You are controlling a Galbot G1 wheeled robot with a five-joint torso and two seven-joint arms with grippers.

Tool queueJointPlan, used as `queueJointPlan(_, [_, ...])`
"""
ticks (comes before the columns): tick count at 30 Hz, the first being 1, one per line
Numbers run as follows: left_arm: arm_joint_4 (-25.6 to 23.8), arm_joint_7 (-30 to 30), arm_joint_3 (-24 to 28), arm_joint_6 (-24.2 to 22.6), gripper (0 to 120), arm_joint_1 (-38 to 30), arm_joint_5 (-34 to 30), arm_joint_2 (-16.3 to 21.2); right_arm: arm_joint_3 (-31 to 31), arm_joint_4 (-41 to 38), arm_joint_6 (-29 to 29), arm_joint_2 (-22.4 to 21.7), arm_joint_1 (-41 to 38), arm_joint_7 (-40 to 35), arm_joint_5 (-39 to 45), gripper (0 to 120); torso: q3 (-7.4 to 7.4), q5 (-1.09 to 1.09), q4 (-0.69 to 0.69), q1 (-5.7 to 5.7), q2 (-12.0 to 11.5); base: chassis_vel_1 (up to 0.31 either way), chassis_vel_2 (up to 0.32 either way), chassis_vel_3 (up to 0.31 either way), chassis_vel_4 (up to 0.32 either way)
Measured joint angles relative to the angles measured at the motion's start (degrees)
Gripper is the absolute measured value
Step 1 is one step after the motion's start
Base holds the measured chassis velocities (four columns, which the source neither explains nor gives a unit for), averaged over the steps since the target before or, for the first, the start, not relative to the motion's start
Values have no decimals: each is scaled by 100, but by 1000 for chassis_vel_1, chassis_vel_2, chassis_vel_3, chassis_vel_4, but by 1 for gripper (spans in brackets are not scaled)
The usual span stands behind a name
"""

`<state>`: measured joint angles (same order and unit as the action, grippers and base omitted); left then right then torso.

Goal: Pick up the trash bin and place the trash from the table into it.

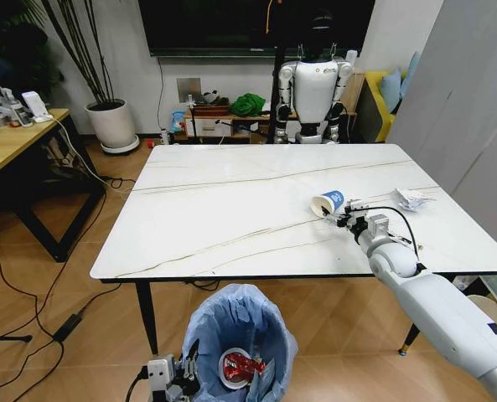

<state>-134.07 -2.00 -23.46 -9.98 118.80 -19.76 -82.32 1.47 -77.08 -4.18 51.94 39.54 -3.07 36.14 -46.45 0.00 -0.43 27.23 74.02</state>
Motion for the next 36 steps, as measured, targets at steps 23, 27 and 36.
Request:
queueJointPlan(23, [4, -3, -32, 1, 0, -45, -68, 56, 18, 150, 42, -65, 17, 33, 0, 21, 0, 0, -1, 0, 0, 0, 0, 0, 0])
queueJointPlan(27, [4, -4, -30, 2, 0, -48, -72, 63, 31, 127, 42, -92, 46, 33, 0, 8, 0, 0, -1, 0, 0, 0, 0, 0, 0])
queueJointPlan(36, [24, -9, 42, 3, 0, -70, -86, 128, 183, -467, 185, -482, 309, 191, 406, 0, 0, 1, 0, 0, 0, 0, 0, 0, 0])
